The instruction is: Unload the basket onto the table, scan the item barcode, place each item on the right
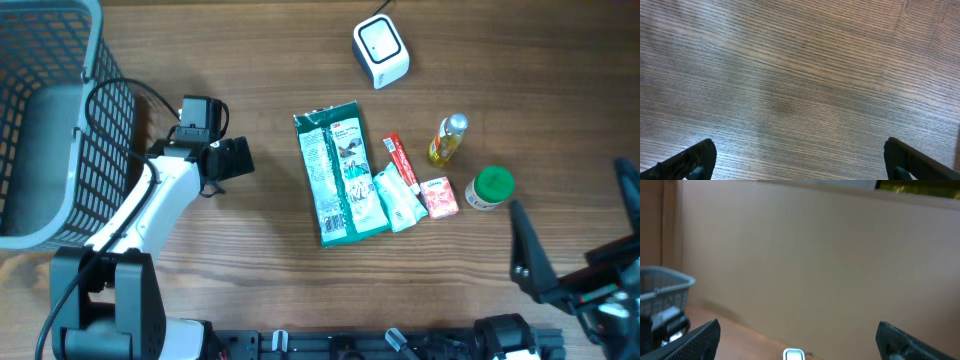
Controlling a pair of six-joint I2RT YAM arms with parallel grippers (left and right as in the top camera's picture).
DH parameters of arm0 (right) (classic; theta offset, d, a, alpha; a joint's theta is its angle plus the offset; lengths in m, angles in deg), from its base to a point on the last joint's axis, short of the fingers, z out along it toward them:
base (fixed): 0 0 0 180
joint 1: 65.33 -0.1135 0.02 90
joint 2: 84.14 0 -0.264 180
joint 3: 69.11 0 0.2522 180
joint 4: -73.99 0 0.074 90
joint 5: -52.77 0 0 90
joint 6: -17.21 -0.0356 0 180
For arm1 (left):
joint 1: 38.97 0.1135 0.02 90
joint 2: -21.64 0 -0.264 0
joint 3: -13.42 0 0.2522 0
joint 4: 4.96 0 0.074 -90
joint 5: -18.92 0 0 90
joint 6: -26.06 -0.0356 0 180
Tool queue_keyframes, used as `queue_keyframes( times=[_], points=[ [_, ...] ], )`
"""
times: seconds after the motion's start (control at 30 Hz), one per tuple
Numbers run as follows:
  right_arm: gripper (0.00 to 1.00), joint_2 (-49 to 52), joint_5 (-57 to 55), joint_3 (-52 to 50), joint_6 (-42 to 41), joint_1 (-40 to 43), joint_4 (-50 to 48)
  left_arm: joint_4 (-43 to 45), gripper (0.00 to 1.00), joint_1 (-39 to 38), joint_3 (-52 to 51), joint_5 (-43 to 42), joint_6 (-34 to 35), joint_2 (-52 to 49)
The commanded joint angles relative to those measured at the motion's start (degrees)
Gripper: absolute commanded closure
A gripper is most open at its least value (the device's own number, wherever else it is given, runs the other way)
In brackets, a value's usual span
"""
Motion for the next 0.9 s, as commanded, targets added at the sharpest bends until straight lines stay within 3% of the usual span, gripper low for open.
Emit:
queue_keyframes(
  times=[0.0, 0.23, 0.33, 0.87],
  points=[
    [0.00, -5.9, 3.9, -12.7, 0.6, 0.3, -13.5, 0.2, 0.00, 0.2, 0.6, 1.0, -0.3, 0.4],
    [0.00, -14.3, 4.3, -36.0, -1.8, 0.4, -46.4, 0.2, 0.00, 0.2, 0.6, 1.0, -0.3, 0.4],
    [0.00, -17.1, 4.1, -43.6, -1.8, 0.7, -56.2, 0.2, 0.00, 0.2, 0.6, 1.0, -0.3, 0.4],
    [0.00, -24.2, 0.7, -59.7, -3.2, 1.2, -59.2, 0.2, 0.00, 0.2, 0.6, 1.0, -0.3, 0.4]
  ],
)
